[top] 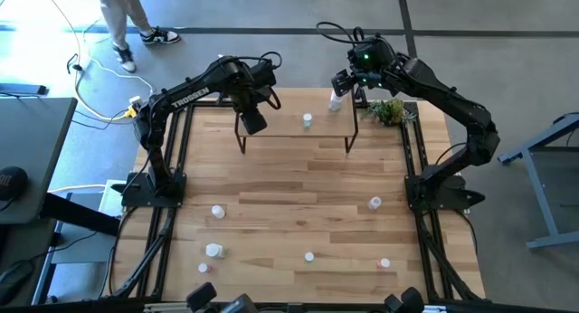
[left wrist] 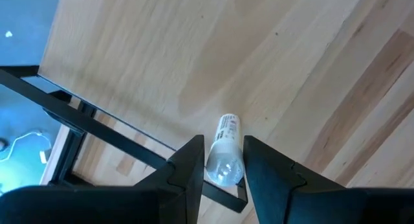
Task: Pick and place medicine bottles onto shelf by color
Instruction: Put the yellow pill bottle on the shelf, then put the pink pill bottle on the shelf
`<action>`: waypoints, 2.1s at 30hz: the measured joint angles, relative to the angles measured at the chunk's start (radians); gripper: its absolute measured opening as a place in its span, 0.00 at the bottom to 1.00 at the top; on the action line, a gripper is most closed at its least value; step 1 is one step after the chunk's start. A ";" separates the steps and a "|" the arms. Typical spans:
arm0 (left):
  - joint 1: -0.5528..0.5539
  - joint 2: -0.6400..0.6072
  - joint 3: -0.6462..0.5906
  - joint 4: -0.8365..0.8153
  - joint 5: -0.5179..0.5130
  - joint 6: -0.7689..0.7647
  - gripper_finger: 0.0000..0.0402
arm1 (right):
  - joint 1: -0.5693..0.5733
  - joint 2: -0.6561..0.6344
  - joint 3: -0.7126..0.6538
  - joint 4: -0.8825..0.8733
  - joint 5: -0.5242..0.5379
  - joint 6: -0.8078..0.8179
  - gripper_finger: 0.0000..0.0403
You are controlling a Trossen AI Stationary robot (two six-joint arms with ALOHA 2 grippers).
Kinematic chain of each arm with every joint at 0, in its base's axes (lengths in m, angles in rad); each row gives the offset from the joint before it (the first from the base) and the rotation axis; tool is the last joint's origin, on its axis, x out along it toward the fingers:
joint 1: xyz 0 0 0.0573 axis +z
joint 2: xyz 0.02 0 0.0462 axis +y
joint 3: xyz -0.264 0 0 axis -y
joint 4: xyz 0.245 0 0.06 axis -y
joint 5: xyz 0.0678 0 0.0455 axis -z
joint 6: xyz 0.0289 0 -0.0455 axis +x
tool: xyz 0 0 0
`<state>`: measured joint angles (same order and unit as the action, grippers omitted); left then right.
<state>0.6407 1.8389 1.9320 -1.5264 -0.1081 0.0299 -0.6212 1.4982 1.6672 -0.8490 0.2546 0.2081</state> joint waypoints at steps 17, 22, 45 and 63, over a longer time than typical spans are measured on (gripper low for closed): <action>0.000 -0.001 0.000 0.051 0.000 0.026 0.25 | 0.000 0.000 0.000 0.000 0.000 0.000 0.59; 0.000 -0.001 0.000 0.060 0.000 0.027 0.25 | 0.000 0.000 0.000 0.000 0.000 0.000 0.59; 0.001 -0.001 0.073 0.115 -0.001 0.063 0.25 | 0.000 0.000 0.000 0.000 0.000 -0.018 0.59; -0.061 -0.076 0.227 0.160 0.022 0.000 0.23 | 0.000 0.000 0.000 -0.085 -0.114 0.001 0.59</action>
<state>0.5797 1.7631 2.1589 -1.3662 -0.0864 0.0295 -0.6209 1.4982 1.6672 -0.9340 0.1409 0.2089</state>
